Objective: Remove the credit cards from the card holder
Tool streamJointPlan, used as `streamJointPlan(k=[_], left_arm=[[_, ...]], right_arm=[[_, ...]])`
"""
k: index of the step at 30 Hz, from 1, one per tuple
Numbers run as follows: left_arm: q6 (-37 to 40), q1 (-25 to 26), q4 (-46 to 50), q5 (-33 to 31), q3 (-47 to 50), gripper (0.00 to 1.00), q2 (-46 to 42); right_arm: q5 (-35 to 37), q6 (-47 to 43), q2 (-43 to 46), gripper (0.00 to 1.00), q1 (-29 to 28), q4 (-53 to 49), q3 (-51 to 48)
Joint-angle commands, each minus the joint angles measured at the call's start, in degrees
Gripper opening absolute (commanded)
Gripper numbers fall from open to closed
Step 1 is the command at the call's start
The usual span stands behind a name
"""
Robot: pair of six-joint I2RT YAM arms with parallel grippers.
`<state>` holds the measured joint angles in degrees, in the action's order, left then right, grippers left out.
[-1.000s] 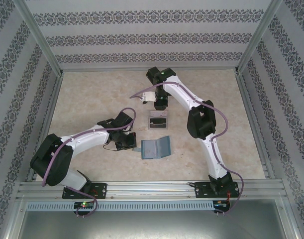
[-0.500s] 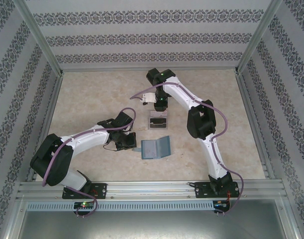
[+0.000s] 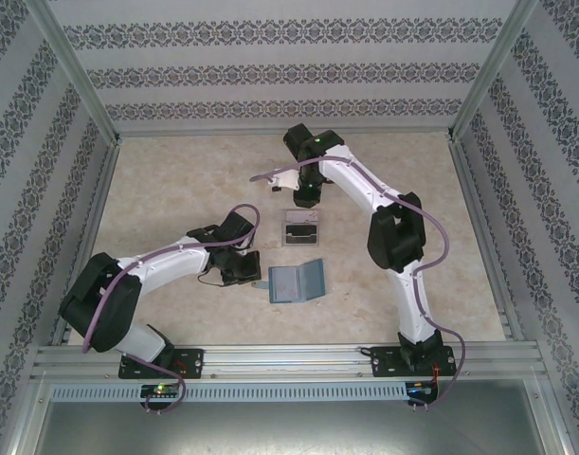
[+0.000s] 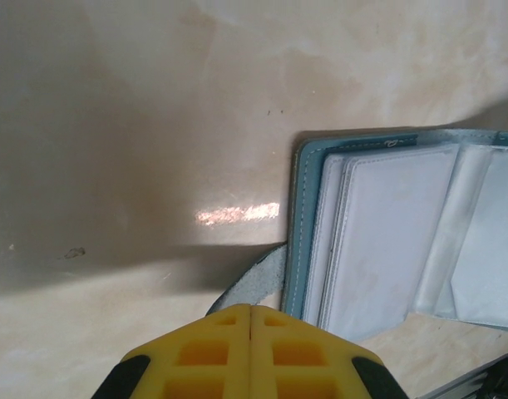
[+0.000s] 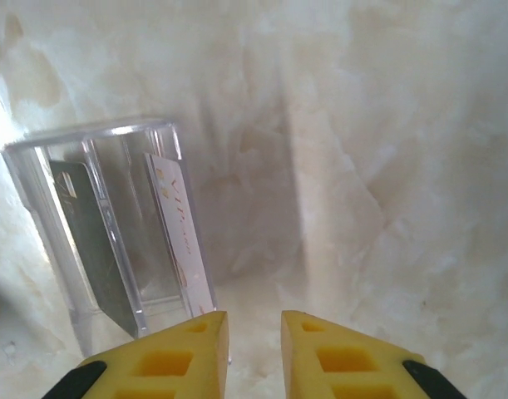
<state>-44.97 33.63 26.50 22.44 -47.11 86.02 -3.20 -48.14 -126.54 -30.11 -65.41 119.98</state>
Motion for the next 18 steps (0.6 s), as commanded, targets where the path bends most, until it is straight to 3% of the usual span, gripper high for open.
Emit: streamJointPlan(k=[1,10,18], left_arm=[[0.86,-0.67,-1.27,0.67,-1.92,0.00,1.15],[0.95,-0.67,-3.79,2.73,-3.07,0.00,3.26],[1.44,-0.58,-5.31,4.84,-3.82,0.00,5.50]], right_arm=[[-3.51,8.86,5.51,0.24,0.49,5.62,-4.42],[-7.49,35.42,19.45,0.23,-0.85,20.92,-25.20],[-7.70,52.69,28.33,0.21,-5.66,26.70,-38.72]])
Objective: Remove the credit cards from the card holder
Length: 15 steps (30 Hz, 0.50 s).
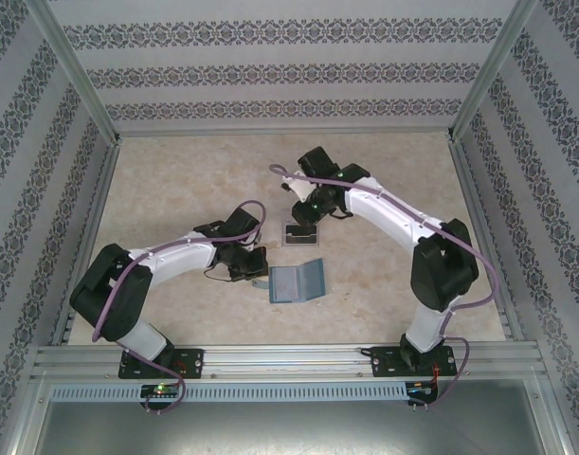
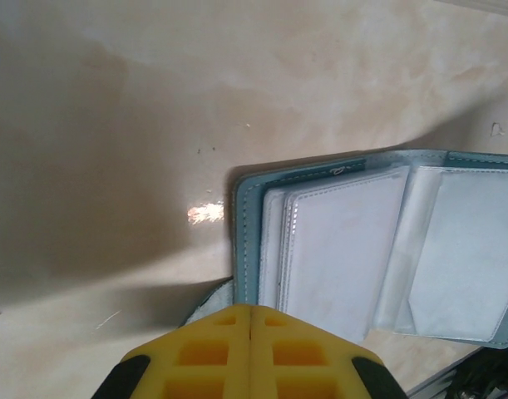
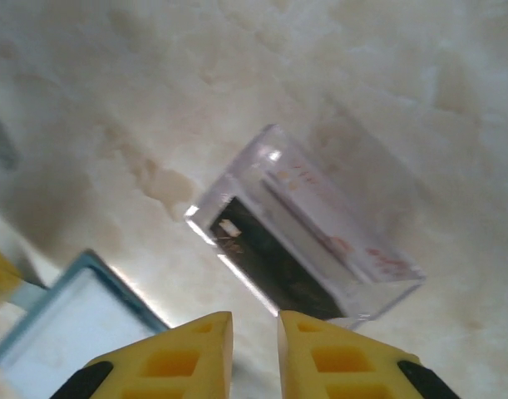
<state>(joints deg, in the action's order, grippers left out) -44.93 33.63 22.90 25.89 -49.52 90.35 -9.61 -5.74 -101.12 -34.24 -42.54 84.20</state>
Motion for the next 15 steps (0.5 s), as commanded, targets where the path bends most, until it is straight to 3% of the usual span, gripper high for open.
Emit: streamJointPlan(k=[1,8,15], left_arm=[[1.59,-0.55,-1.71,1.59,-1.55,0.00,1.52],[3.76,-0.54,-0.66,1.97,-1.55,0.00,2.89],[5.03,-0.58,-0.59,2.22,-0.58,0.00,4.22]], right_arm=[[-1.36,12.72,3.91,0.20,-2.28,4.82,-4.46],[-3.61,33.35,8.63,0.13,-6.08,11.78,-13.80],[-2.55,43.95,12.43,0.09,-9.31,13.08,-19.04]])
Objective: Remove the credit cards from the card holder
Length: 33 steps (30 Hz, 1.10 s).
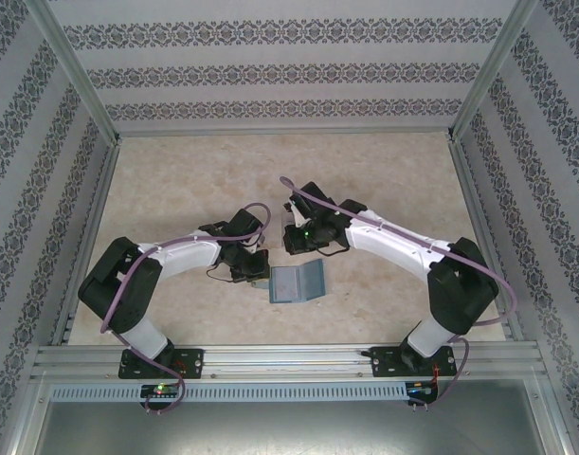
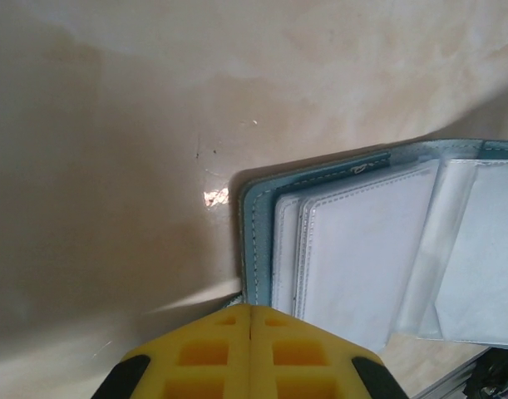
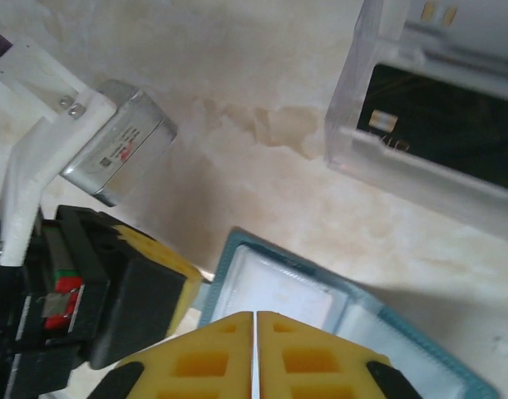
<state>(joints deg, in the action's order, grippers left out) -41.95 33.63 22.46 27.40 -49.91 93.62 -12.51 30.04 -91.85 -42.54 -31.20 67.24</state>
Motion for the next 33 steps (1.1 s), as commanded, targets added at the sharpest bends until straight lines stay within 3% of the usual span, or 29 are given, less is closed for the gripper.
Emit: streamJointPlan(k=[1,7,16,33], left_arm=[[2.29,-0.58,0.03,0.48,-0.19,0.00,1.07],[3.02,-0.58,0.16,-0.25,0.39,0.00,2.44],[3.38,-0.58,-0.26,0.25,1.82,0.00,3.06],[1.30,-0.45,-2.86,1.60,4.93,0.00,1.91]], right_arm=[[0.59,10.40,4.12,0.10,-1.04,2.36,-3.50],[-2.96,16.64,5.98,0.14,-0.74,6.54,-8.23],[-5.52,19.12,4.15,0.20,-1.57,8.12,-9.96],[-6.38,22.07,-2.95,0.21,-5.75,9.14,-9.12]])
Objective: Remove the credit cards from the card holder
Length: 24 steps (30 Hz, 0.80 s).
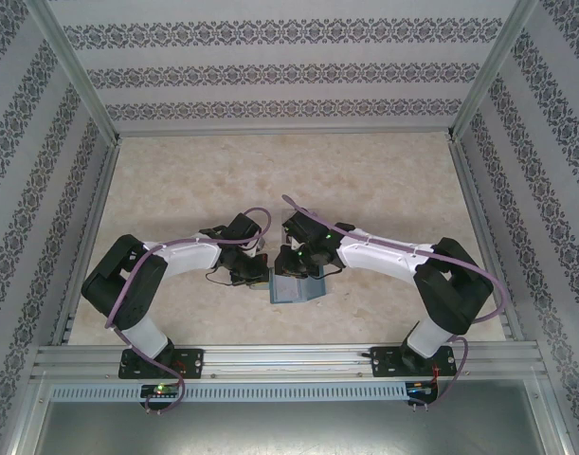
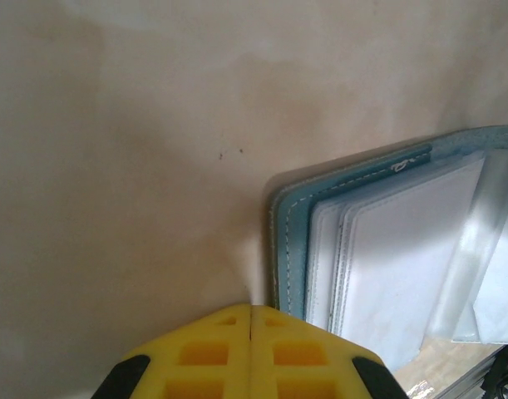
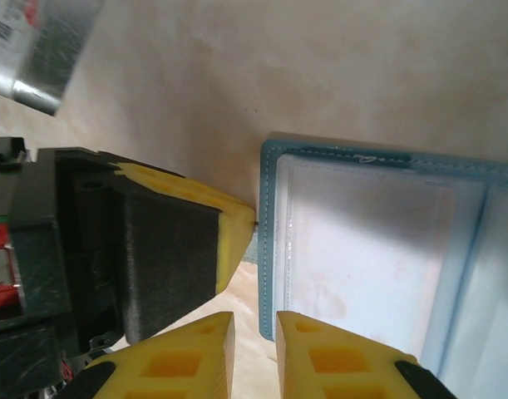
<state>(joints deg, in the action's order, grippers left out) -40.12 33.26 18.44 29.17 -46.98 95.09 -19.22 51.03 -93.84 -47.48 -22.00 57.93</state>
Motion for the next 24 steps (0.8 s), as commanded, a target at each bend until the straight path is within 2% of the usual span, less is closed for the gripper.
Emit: streamJointPlan(k=[1,19,24], left_arm=[[-0.51,-0.11,1.16,-0.15,2.09,0.00,0.45],[0.11,-0.07,1.47,-0.13,2.07,0.00,0.27],[0.16,-0.12,1.60,-0.07,2.23,0.00,0.09]], right_arm=[[0.41,1.21,-1.24,0.21,-0.85,-0.08,0.17],[1.16,1.71,-6.88,0.24,-2.92,0.35,0.86],[2.98,1.21,-7.26,0.28,-2.97,-1.67,1.11]])
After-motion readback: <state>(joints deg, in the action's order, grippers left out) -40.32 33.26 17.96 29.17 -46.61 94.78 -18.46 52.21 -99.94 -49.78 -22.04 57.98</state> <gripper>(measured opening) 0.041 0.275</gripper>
